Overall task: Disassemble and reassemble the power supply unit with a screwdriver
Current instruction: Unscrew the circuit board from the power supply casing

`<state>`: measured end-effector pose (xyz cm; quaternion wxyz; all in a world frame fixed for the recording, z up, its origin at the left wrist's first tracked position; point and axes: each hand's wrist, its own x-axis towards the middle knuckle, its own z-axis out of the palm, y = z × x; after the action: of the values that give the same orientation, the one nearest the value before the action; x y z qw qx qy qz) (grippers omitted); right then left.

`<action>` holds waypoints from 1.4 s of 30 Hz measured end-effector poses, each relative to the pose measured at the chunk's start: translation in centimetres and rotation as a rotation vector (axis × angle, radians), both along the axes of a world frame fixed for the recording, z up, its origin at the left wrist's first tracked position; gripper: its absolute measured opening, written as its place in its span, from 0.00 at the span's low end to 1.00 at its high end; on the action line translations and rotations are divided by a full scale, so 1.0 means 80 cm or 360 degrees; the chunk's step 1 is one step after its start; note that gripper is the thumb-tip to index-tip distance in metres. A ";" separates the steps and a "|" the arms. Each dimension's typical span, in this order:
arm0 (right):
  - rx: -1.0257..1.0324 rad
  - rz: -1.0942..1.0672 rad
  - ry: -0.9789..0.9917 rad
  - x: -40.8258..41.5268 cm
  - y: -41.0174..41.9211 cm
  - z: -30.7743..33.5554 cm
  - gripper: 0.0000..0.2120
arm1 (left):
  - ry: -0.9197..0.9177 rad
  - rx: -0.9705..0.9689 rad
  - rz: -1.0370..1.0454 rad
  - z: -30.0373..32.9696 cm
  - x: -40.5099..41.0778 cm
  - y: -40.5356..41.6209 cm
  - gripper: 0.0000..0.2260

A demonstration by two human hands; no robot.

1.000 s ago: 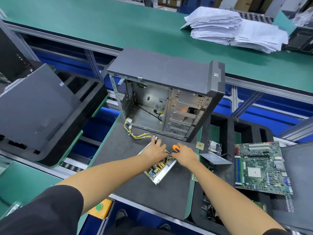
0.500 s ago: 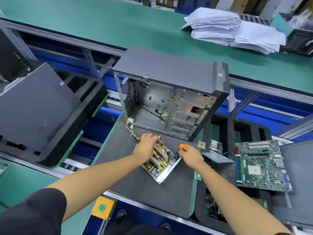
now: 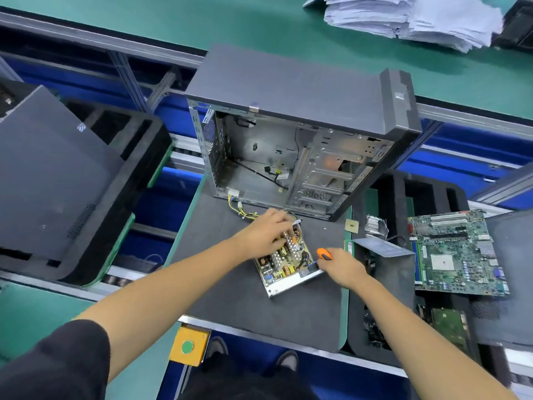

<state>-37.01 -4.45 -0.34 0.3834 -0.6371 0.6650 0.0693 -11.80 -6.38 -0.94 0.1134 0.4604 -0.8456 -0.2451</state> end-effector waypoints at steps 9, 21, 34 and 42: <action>-0.0008 0.0036 0.0151 0.013 -0.004 -0.013 0.12 | -0.0199 -0.0392 -0.0697 -0.031 0.049 0.063 0.06; -0.0049 -0.0027 0.0177 0.021 0.002 -0.016 0.09 | -0.0520 -0.0298 -0.0851 -0.036 0.017 0.066 0.04; 0.0054 -0.0320 -0.0298 0.004 0.001 -0.017 0.14 | -0.0732 -0.0663 -0.0982 -0.038 -0.006 0.073 0.09; -0.0158 -0.0279 -0.0313 -0.012 -0.013 -0.016 0.11 | -0.0650 -0.0700 -0.0967 -0.049 -0.008 0.057 0.07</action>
<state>-37.99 -5.50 -1.63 0.4193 -0.5985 0.6800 -0.0602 -12.46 -1.84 -4.82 -0.0381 0.1944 -0.9801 0.0150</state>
